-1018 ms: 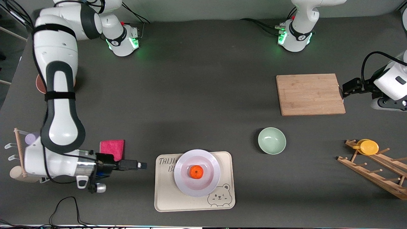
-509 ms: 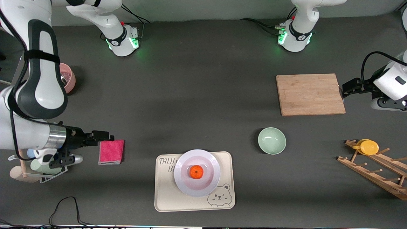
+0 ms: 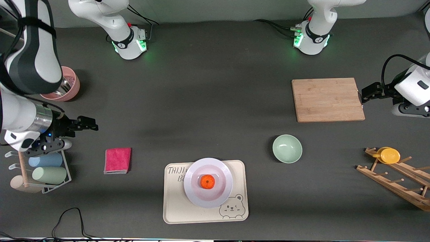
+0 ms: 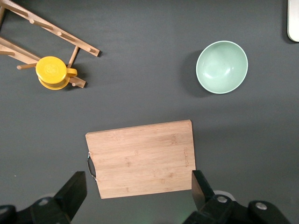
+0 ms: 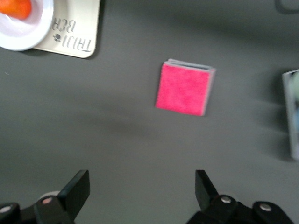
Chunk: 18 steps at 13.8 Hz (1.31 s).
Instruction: Place orange and plate with both arms
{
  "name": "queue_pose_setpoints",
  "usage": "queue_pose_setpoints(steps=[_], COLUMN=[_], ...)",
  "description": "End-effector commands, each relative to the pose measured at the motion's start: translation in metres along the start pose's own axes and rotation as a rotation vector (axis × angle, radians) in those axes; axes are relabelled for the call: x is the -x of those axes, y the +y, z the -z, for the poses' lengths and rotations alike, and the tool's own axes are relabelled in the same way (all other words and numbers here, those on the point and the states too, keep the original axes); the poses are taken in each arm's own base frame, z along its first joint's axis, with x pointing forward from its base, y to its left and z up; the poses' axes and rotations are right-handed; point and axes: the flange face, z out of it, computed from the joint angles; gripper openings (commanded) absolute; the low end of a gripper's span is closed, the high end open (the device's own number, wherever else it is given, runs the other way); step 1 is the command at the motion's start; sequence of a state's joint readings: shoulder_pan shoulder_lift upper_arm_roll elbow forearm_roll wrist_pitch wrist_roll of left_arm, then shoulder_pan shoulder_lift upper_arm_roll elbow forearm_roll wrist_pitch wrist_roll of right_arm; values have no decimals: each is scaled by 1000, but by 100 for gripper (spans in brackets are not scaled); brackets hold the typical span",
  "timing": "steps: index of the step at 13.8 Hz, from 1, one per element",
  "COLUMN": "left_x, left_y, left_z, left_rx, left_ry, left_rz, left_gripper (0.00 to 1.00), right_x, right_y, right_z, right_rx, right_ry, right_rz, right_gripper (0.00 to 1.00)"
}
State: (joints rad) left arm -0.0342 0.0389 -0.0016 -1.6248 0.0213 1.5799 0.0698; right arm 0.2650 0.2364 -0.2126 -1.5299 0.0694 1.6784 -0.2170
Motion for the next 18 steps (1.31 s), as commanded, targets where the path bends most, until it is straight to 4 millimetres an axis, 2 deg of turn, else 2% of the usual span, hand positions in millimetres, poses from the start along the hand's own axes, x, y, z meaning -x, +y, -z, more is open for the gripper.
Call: queue_pose_setpoints(steps=[1,4,6,8,11,15,16,17,18], left_x=[3,3,3,3,3,3,3,3,3], left_y=[1,1,1,1,1,1,1,1,1], left_z=[4,5,5,4,5,5,5,5,4], left_rx=[0,0,0,0,0,0,0,0,0], left_ry=[-8,-7,-7,-8,-7,-7,-7,-7,-8], left_rz=[-1,-1,-1,-1,-1,-1,-1,-1,-1], left_gripper=[100,100,100,100,100,100,100,100,100], right_x=[19,34,39,40,39,40,42,50,58], right_y=[-41,-14,-4,2,-3,1,14,45,45], right_z=[46,63,69,71,70,69,63,60,68], right_rx=[141,23,2,0,3,4,-5,-38,-73], right_ry=[-24,-54,-42,-37,-35,-32,-42,-44,-30], right_rz=[56,-14,-37,-47,-41,-65,-88,-137,-125], right_gripper=[100,100,100,100,100,100,100,100,100])
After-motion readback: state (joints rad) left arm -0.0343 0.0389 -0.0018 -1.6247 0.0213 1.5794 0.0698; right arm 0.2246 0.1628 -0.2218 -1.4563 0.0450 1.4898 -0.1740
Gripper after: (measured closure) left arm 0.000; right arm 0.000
